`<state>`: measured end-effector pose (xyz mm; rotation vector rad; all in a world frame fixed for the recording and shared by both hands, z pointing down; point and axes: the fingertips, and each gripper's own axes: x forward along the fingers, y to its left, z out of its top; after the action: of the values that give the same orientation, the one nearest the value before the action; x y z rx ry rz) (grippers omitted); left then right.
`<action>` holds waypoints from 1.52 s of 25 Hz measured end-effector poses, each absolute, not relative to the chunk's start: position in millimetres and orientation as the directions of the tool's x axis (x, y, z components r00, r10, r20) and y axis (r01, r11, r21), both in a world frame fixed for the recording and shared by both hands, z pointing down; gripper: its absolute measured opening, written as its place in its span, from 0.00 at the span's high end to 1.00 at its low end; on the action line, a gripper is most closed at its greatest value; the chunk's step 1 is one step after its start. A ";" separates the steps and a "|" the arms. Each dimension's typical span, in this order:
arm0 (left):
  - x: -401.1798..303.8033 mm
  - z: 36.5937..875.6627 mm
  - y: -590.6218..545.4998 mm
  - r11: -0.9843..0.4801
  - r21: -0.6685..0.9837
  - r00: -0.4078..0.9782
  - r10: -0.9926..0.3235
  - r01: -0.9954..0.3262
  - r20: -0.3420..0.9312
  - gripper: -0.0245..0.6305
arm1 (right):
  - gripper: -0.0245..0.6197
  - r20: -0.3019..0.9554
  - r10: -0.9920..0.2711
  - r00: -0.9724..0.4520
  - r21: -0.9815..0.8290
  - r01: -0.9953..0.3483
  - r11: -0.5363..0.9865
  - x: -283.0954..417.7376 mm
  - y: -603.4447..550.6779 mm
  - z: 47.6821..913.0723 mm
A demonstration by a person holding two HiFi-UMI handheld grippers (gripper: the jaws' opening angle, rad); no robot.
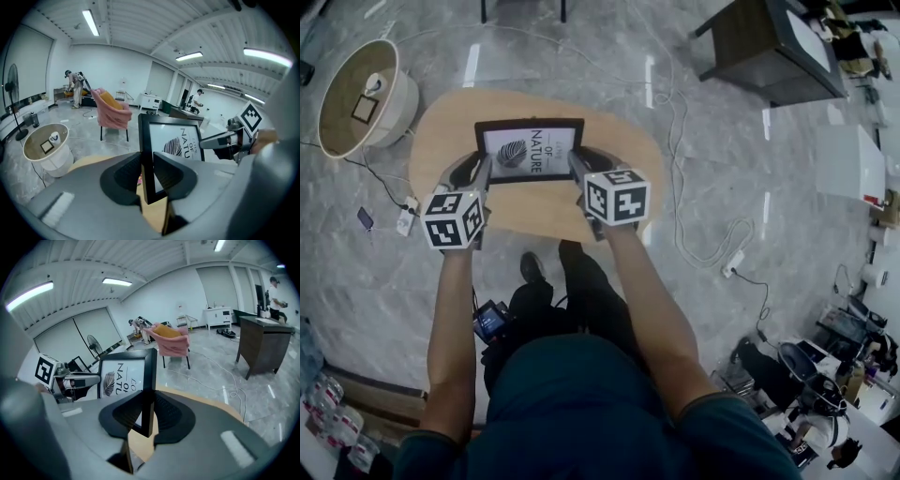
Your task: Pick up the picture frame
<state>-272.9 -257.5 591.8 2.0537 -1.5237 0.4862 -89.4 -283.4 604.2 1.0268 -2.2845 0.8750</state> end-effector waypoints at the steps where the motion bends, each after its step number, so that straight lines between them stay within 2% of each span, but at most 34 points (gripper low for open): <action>1: -276.9 576.5 -253.9 -0.223 0.194 0.294 -0.778 -0.955 0.555 0.85 | 0.83 0.628 -0.485 -0.609 -0.346 -0.777 0.527 -93.5 -280.9 588.3; 13: -321.0 390.0 -199.5 -0.213 0.106 0.234 -0.931 -0.971 0.281 0.85 | 0.83 0.386 -0.588 -0.711 -0.232 -0.692 0.684 -136.5 -229.9 397.1; 26: -341.5 232.6 -126.4 -0.215 -0.011 0.215 -0.976 -0.977 -0.019 0.85 | 0.83 0.139 -0.624 -0.769 -0.018 -0.632 0.775 -159.8 -170.0 233.6; 31: -349.2 201.8 -101.1 -0.200 -0.052 0.204 -0.975 -0.978 -0.085 0.85 | 0.83 0.079 -0.629 -0.773 0.059 -0.627 0.777 -169.2 -148.7 201.3; 38: -351.6 193.5 -87.0 -0.204 -0.060 0.209 -0.974 -0.977 -0.089 0.85 | 0.83 0.068 -0.631 -0.773 0.069 -0.628 0.776 -171.0 -134.3 191.5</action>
<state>-351.6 -87.0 193.5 2.5207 -2.0422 -0.0504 -171.0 -134.3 191.5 1.0222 -2.8774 -0.0649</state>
